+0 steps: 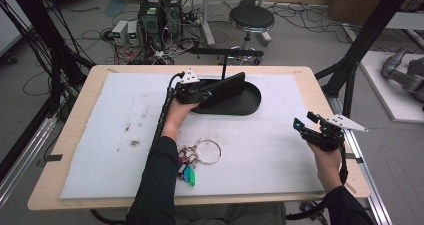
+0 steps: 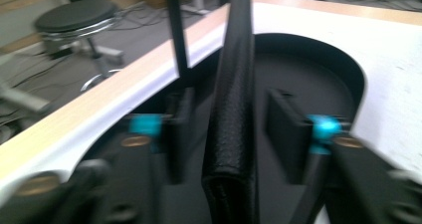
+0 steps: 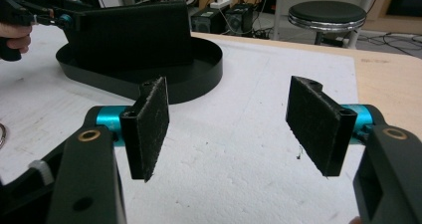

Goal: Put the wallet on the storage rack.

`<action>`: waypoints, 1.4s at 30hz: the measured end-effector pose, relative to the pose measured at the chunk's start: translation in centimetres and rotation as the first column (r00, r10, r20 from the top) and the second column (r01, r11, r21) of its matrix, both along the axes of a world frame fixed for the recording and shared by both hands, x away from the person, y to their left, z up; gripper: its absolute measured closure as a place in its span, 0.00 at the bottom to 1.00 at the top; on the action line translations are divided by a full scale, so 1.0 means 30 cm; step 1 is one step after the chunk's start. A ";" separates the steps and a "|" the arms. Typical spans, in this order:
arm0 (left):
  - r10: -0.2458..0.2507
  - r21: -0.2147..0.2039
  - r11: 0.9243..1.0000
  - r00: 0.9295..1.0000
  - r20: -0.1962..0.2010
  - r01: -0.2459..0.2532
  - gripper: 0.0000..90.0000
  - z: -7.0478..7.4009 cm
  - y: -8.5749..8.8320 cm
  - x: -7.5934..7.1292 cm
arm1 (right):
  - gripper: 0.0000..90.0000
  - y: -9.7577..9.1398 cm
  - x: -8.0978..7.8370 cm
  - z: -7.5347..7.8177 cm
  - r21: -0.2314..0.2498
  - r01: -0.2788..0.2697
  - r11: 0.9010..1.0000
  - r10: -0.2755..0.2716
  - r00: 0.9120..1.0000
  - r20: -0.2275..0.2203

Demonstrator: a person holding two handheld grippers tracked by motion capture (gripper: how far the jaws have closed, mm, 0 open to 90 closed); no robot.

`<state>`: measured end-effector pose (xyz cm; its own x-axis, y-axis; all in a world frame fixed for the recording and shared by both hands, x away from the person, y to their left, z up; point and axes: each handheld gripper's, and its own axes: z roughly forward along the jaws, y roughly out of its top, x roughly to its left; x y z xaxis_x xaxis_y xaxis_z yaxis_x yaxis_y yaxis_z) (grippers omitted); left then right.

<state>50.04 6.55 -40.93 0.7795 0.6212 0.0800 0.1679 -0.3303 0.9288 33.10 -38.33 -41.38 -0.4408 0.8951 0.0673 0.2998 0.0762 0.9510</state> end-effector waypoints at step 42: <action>0.127 -0.116 0.985 0.992 -0.003 -0.127 0.30 0.026 0.345 -0.585 | 0.37 0.000 -0.008 -0.006 -0.044 0.007 0.999 -0.008 1.000 -0.006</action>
